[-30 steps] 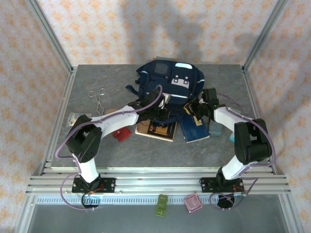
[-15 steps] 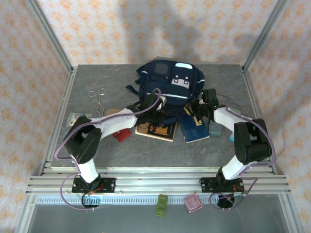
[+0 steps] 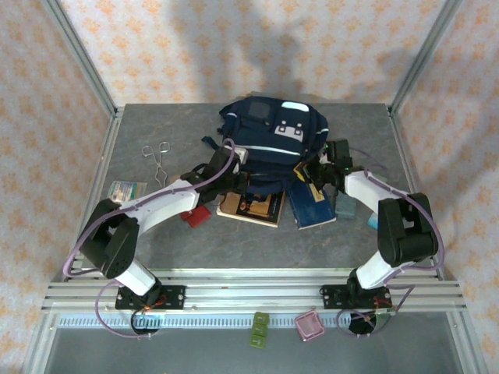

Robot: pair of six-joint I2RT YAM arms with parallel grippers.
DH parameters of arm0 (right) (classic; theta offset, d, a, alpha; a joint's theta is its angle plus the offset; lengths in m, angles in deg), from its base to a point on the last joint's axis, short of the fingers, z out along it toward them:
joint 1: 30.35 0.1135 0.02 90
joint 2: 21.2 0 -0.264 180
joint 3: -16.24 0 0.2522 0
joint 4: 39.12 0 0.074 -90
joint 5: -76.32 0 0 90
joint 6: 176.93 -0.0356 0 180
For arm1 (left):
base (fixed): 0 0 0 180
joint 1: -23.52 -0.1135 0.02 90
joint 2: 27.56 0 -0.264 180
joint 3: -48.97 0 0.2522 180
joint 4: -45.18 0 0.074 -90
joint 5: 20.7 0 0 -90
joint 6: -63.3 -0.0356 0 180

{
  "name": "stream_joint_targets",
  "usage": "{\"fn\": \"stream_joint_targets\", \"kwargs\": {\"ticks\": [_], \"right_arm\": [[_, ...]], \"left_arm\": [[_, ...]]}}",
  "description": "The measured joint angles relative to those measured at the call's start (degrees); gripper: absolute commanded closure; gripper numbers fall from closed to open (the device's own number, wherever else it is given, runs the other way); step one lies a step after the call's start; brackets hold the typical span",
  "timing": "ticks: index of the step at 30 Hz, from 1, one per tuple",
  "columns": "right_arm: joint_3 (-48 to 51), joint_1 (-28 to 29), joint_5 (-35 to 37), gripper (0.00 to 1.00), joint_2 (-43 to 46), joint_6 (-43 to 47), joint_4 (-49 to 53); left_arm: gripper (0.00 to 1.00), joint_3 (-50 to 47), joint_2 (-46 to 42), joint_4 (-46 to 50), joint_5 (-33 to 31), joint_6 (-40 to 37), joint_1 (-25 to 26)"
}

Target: Pack books, pencil case, and school supplies into a backpack

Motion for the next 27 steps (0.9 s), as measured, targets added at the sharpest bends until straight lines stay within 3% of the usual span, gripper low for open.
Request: {"fn": "stream_joint_targets", "kwargs": {"ticks": [8,11,14,19,24,27], "right_arm": [[-14.43,-2.4,0.24,1.0,-8.28,2.29,7.02],[-18.01,-3.91,2.1,0.67,-11.85,3.13,9.16],[-18.53,-6.54,6.54,0.51,-12.44,4.07,9.2],[-13.86,-8.41,8.7,0.41,-6.08,5.2,9.31],[-2.8,-4.79,6.97,0.36,6.03,4.39,8.48],[1.53,-1.25,5.44,0.35,8.09,2.91,7.61]], "left_arm": [[1.0,1.07,-1.09,-3.23,-0.61,2.14,4.83],[1.0,3.28,3.58,-5.25,-0.61,2.91,6.95],[1.0,4.57,7.87,-6.03,-1.03,3.5,8.15],[1.0,5.92,11.74,-6.36,-1.46,3.65,8.48],[1.0,7.28,12.5,-7.56,-1.27,3.69,8.48],[1.0,7.3,12.55,-7.82,-0.98,3.69,8.48]]}}
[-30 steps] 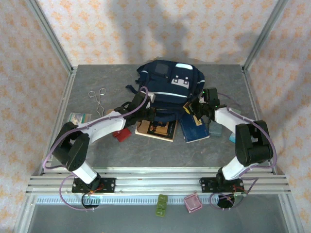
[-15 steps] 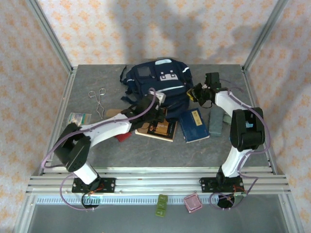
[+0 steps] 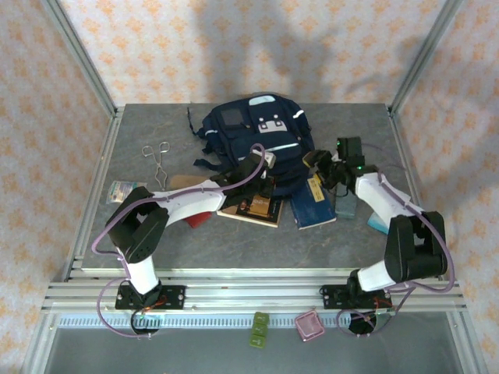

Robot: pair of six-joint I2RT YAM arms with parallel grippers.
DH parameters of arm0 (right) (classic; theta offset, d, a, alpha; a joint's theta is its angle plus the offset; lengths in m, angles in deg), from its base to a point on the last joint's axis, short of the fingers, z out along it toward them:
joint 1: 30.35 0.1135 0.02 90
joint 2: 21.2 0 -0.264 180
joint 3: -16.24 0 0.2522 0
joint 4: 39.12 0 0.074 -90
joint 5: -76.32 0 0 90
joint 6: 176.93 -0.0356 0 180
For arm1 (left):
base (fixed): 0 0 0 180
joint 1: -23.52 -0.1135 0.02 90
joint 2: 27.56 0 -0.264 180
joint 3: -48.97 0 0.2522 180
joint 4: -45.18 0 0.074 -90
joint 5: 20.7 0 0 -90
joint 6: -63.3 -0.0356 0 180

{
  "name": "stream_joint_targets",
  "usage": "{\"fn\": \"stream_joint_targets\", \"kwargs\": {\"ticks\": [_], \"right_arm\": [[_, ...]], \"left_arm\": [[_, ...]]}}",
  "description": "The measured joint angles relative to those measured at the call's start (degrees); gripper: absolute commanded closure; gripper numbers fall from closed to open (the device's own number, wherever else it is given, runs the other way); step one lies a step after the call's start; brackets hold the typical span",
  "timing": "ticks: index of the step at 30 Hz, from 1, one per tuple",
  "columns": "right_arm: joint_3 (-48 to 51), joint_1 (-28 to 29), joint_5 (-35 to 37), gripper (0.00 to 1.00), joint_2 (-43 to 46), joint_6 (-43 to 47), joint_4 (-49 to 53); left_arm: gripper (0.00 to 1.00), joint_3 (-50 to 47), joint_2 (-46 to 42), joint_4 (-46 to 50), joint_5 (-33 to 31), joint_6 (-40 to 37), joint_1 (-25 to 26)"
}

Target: Pack books, pencil case, and school supplies into a backpack

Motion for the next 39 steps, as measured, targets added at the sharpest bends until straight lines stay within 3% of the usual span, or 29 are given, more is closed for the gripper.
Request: {"fn": "stream_joint_targets", "kwargs": {"ticks": [7,10,12,14,21,29,34,39], "right_arm": [[-0.07,5.81,-1.01,0.37,-5.75,-3.15,-2.75],[-1.6,6.84,-0.55,0.57,-10.16,-4.11,-4.46],[-2.27,7.15,-0.46,0.86,-12.46,-4.85,-5.22],[-2.45,7.32,-0.57,1.0,-13.57,-5.57,-5.46],[-1.79,7.34,0.02,1.0,-12.44,-6.08,-6.19],[1.62,5.86,-0.74,1.0,-7.04,-6.05,-8.92],[2.25,5.27,-0.7,1.0,-6.75,-6.08,-9.6],[2.25,5.27,-0.7,1.0,-6.75,-6.05,-9.79]], "left_arm": [[1.0,0.0,0.55,-0.92,0.85,-0.04,1.14],[1.0,0.0,0.55,-1.16,0.81,-0.04,1.79],[1.0,-0.13,0.55,-1.2,0.72,-0.02,1.88],[1.0,-0.7,0.55,-1.62,0.39,-0.02,1.84],[1.0,-5.95,-1.75,-4.68,-0.44,0.42,0.96],[1.0,-13.88,-10.67,-7.39,1.36,0.85,-6.4],[1.0,-15.67,-11.28,-7.41,1.46,1.07,-10.64],[1.0,-16.24,-11.13,-8.04,0.94,1.75,-11.82]]}}
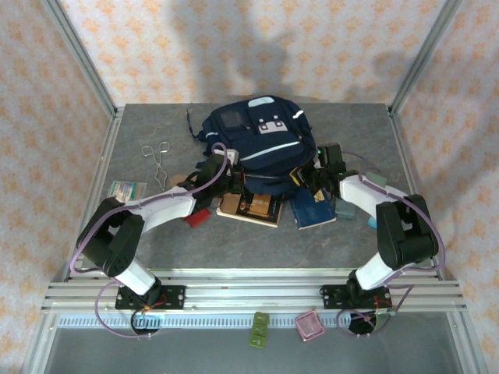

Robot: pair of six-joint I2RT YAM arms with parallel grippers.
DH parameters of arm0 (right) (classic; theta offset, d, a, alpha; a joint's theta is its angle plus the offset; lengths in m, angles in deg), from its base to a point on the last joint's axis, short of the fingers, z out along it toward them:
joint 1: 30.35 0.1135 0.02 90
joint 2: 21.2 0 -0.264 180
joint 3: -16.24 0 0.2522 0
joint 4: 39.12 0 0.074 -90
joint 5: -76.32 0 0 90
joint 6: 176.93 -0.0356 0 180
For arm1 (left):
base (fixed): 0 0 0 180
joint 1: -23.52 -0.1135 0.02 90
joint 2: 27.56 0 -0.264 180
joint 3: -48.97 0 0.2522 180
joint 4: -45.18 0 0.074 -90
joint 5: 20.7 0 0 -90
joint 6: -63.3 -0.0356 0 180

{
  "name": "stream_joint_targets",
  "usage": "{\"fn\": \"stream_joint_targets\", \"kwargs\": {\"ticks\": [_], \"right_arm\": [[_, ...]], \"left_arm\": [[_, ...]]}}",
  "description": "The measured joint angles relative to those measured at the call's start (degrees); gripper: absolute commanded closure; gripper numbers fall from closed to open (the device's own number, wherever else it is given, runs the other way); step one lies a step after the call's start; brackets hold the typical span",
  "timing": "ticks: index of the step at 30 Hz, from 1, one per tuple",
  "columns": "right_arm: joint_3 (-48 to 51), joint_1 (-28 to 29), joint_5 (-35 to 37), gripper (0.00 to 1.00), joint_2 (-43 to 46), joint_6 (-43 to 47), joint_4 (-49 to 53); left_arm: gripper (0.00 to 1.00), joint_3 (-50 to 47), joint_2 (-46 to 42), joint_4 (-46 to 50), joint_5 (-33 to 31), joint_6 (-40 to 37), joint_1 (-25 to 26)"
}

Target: Pack books, pencil case, and school supplies into a backpack

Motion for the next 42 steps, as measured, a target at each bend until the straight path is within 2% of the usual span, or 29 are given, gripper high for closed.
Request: {"fn": "stream_joint_targets", "kwargs": {"ticks": [9,15,23,29,34,41,42], "right_arm": [[-0.07,-0.11,0.48,1.0,0.66,0.02,-0.39],[-0.31,-0.11,0.66,1.0,1.14,0.02,-1.07],[-0.39,-0.11,0.22,1.0,1.14,1.07,-1.09],[-0.46,-0.44,-0.17,1.0,1.16,3.48,-0.48],[-2.64,-0.92,0.26,1.0,1.16,5.81,2.86],[-7.17,-1.51,-0.15,1.0,1.16,8.57,6.1],[-7.28,-1.51,-0.39,1.0,1.16,8.66,6.05]], "left_arm": [[1.0,4.22,7.91,-0.22,-1.84,2.71,-6.27],[1.0,8.44,10.45,0.7,-1.38,3.67,-8.11],[1.0,8.2,10.01,0.59,-0.98,4.22,-8.92],[1.0,4.83,7.48,-1.11,3.72,4.04,-11.28],[1.0,2.29,5.18,-1.97,5.42,4.02,-11.3],[1.0,-0.13,1.66,-2.89,4.44,4.02,-11.06],[0.93,0.07,1.88,-2.8,4.02,4.02,-11.06]]}}
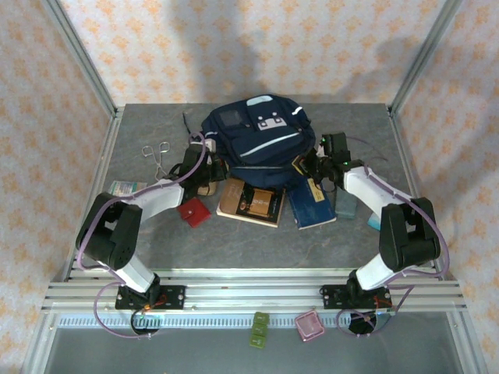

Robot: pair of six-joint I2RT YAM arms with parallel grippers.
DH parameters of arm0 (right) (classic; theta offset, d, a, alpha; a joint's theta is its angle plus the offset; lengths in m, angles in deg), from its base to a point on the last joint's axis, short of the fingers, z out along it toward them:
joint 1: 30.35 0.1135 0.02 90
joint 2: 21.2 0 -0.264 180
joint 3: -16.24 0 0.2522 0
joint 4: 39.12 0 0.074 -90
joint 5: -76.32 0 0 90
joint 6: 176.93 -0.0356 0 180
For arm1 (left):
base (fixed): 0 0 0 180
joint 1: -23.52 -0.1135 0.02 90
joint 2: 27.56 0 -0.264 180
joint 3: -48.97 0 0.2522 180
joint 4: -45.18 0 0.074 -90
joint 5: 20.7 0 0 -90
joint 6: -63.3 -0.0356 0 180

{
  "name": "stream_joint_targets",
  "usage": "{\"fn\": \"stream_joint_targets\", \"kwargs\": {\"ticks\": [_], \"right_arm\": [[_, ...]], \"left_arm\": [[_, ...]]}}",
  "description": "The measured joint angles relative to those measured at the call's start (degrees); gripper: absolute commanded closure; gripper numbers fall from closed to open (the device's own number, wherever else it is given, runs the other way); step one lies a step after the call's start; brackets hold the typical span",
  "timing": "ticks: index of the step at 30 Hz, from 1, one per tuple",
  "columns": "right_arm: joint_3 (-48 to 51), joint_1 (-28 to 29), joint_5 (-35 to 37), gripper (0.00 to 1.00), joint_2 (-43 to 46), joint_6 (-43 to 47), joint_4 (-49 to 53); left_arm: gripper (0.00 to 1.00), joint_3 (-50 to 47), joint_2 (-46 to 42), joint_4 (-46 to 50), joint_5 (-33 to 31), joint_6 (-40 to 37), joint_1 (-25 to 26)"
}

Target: Pack books, pencil case, and school supplies into a backpack

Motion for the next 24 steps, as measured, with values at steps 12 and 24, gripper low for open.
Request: {"fn": "stream_joint_targets", "kwargs": {"ticks": [12,24], "right_arm": [[0.02,-4.92,2.75,1.0,0.0,3.37,3.21],[-6.78,-4.59,8.52,1.0,-0.92,14.97,11.61]], "left_arm": [[0.64,3.61,4.87,5.05,-15.13,0.04,-4.15],[0.4,4.59,0.33,5.53,-11.54,0.22,-1.42]]}}
